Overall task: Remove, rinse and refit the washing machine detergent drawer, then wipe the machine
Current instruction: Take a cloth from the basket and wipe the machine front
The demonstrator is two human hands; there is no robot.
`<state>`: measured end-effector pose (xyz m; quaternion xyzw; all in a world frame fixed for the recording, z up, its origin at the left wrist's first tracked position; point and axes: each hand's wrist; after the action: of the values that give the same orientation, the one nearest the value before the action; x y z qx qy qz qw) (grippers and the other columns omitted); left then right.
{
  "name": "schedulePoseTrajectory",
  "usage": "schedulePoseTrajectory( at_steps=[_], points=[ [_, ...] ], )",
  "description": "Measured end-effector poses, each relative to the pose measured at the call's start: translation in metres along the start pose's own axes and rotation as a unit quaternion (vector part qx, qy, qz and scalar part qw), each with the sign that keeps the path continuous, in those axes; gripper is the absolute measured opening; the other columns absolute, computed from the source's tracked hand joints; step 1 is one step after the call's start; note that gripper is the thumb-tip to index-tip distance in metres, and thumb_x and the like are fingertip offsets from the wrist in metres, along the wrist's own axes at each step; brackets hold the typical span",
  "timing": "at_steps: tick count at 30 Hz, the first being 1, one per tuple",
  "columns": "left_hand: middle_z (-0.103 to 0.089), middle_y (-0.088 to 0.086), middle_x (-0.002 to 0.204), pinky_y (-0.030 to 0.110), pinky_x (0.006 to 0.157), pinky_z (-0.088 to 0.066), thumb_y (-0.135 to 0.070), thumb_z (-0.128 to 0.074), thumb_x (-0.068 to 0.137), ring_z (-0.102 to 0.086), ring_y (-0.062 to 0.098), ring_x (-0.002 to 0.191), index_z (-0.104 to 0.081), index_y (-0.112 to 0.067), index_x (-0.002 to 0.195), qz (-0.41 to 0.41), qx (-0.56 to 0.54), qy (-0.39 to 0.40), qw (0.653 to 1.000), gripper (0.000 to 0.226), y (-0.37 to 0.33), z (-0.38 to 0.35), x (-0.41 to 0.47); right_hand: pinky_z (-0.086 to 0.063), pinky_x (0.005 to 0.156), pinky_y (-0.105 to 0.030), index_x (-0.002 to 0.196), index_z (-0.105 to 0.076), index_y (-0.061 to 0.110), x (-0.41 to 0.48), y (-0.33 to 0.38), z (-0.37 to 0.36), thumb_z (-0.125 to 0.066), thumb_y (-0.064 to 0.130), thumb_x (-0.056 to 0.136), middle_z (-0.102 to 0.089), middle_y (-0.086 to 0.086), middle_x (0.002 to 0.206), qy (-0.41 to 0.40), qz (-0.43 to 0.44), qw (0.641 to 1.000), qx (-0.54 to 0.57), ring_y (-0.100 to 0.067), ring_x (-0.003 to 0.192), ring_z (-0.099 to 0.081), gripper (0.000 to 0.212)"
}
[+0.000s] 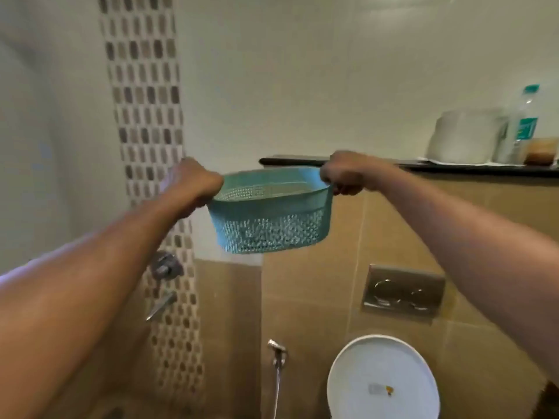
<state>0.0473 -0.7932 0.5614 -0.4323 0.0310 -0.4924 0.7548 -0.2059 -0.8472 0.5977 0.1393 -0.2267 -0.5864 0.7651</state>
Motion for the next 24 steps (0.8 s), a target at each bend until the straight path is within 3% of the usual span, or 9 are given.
schedulePoseTrajectory(
  at_steps=[3, 9, 13, 18, 22, 24],
  points=[
    [-0.046, 0.010, 0.063, 0.025, 0.052, -0.037, -0.009, -0.051, 0.083, -0.041, 0.020, 0.049, -0.053, -0.005, 0.079, 0.024, -0.165, 0.085, 0.982, 0.006, -0.068, -0.024, 0.045, -0.030, 0.036, -0.015, 0.064, -0.052, 0.011, 0.040, -0.027, 0.068, -0.044, 0.008, 0.089, -0.050, -0.005, 0.052, 0.005, -0.009, 0.998, 0.060, -0.013, 0.035, -0.039, 0.026],
    [-0.037, -0.002, 0.062, 0.035, 0.076, -0.050, -0.015, -0.048, 0.088, -0.038, 0.013, 0.054, -0.043, -0.019, 0.072, 0.042, -0.351, 0.170, 0.920, 0.017, -0.165, -0.056, 0.113, -0.035, 0.041, -0.016, 0.069, -0.052, 0.014, 0.118, -0.058, 0.163, -0.043, 0.020, 0.091, -0.050, -0.004, 0.060, -0.032, -0.046, 0.992, 0.114, -0.014, 0.048, -0.043, 0.024],
    [-0.038, 0.000, 0.069, 0.036, 0.079, -0.051, -0.021, -0.056, 0.088, -0.040, 0.013, 0.058, -0.048, -0.015, 0.087, 0.033, -0.395, 0.205, 0.895, 0.010, -0.196, -0.104, 0.152, -0.044, 0.054, -0.024, 0.078, -0.052, 0.014, 0.164, -0.086, 0.168, -0.044, 0.025, 0.090, -0.049, -0.004, 0.067, -0.064, -0.086, 0.984, 0.139, -0.016, 0.052, -0.044, 0.018],
    [-0.055, 0.006, 0.091, 0.031, 0.066, -0.050, -0.016, -0.064, 0.084, -0.055, 0.017, 0.078, -0.058, -0.014, 0.091, 0.002, -0.440, 0.191, 0.877, 0.010, -0.211, -0.166, 0.179, -0.054, 0.070, -0.037, 0.082, -0.051, 0.014, 0.205, -0.125, 0.140, -0.044, 0.025, 0.089, -0.044, -0.005, 0.075, -0.102, -0.081, 0.970, 0.204, -0.017, 0.058, -0.041, 0.016],
    [-0.058, 0.008, 0.089, 0.034, 0.072, -0.046, -0.015, -0.066, 0.084, -0.056, 0.019, 0.081, -0.060, -0.011, 0.091, -0.019, -0.457, 0.203, 0.866, 0.009, -0.211, -0.190, 0.189, -0.056, 0.073, -0.040, 0.088, -0.053, 0.014, 0.221, -0.144, 0.125, -0.048, 0.030, 0.088, -0.046, -0.007, 0.084, -0.121, -0.079, 0.954, 0.264, -0.019, 0.065, -0.046, 0.017],
    [-0.060, 0.008, 0.089, 0.033, 0.076, -0.045, -0.015, -0.067, 0.087, -0.056, 0.019, 0.082, -0.063, -0.009, 0.092, -0.042, -0.467, 0.214, 0.857, 0.009, -0.209, -0.196, 0.192, -0.057, 0.078, -0.043, 0.097, -0.055, 0.014, 0.225, -0.151, 0.119, -0.053, 0.040, 0.090, -0.048, -0.007, 0.090, -0.122, -0.068, 0.946, 0.293, -0.021, 0.074, -0.052, 0.027]
  ],
)
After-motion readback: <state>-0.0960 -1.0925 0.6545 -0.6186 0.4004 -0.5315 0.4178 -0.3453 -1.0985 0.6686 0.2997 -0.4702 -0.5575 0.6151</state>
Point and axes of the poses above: each hand's wrist, its own x-axis towards the middle knuckle, its own z-axis out of the back of the hand, y = z × x
